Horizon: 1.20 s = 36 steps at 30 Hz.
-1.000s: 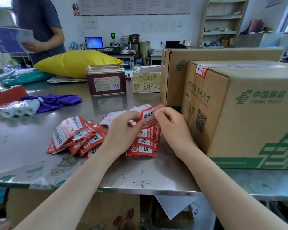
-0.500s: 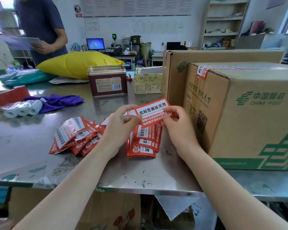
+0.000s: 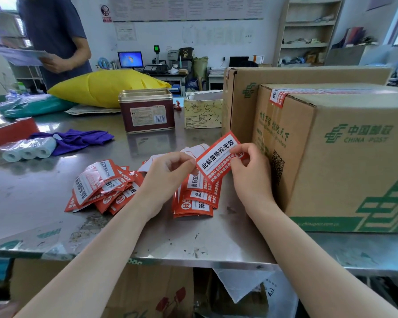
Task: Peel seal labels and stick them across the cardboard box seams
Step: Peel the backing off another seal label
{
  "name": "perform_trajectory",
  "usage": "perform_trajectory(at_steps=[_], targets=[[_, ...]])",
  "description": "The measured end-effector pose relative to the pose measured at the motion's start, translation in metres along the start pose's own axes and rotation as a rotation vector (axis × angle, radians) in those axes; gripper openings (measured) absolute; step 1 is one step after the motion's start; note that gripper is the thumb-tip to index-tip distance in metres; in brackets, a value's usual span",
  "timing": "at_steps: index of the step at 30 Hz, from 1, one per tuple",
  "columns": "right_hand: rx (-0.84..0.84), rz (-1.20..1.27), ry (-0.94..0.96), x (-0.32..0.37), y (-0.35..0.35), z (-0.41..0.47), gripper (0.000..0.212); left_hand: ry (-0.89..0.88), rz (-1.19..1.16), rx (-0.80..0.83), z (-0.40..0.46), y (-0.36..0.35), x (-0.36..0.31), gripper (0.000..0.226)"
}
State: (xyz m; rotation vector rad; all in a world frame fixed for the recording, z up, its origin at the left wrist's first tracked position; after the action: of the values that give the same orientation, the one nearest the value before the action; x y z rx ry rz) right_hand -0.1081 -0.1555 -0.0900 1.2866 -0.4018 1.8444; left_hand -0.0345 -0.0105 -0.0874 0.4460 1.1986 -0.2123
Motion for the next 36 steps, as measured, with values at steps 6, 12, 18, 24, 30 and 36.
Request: perform_trajectory(at_steps=[6, 12, 18, 24, 30, 36], targets=[[-0.013, 0.052, 0.027, 0.0048, 0.0021, -0.0012, 0.007, 0.034, 0.054, 0.097, -0.0004, -0.0032, 0.0001, 0.018], [0.012, 0.041, 0.053, 0.0054, 0.0004, -0.0002, 0.005, 0.073, 0.053, 0.153, -0.0034, -0.0035, -0.0002, 0.017], [0.003, 0.065, 0.057, 0.0051, -0.0006, 0.0000, 0.009, 0.115, -0.007, 0.186, -0.0050, -0.0060, -0.0003, 0.014], [0.031, 0.071, 0.048, 0.0048, -0.0013, 0.0004, 0.012, 0.107, -0.021, 0.189, -0.0060, -0.0055, -0.0019, 0.015], [0.058, 0.081, 0.042, 0.0055, -0.0014, -0.0008, 0.010, 0.102, -0.024, 0.180, -0.0064, -0.0062, -0.0019, 0.015], [0.091, 0.097, 0.016, 0.0083, -0.0013, -0.0033, 0.006, 0.082, -0.056, 0.182, -0.0060, -0.0062, -0.0012, 0.014]])
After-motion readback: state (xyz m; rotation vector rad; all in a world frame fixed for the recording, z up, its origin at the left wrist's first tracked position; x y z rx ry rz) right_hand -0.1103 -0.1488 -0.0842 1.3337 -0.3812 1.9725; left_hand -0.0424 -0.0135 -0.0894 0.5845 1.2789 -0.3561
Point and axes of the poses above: each hand's wrist, its own z-axis towards the middle knuckle, its own y-axis out of the back of the hand, x = y × z, the point moved 3 cm from there along z, towards the middle knuckle, and after that the axes turned 3 degrees about -z, right-handed, at the moved point
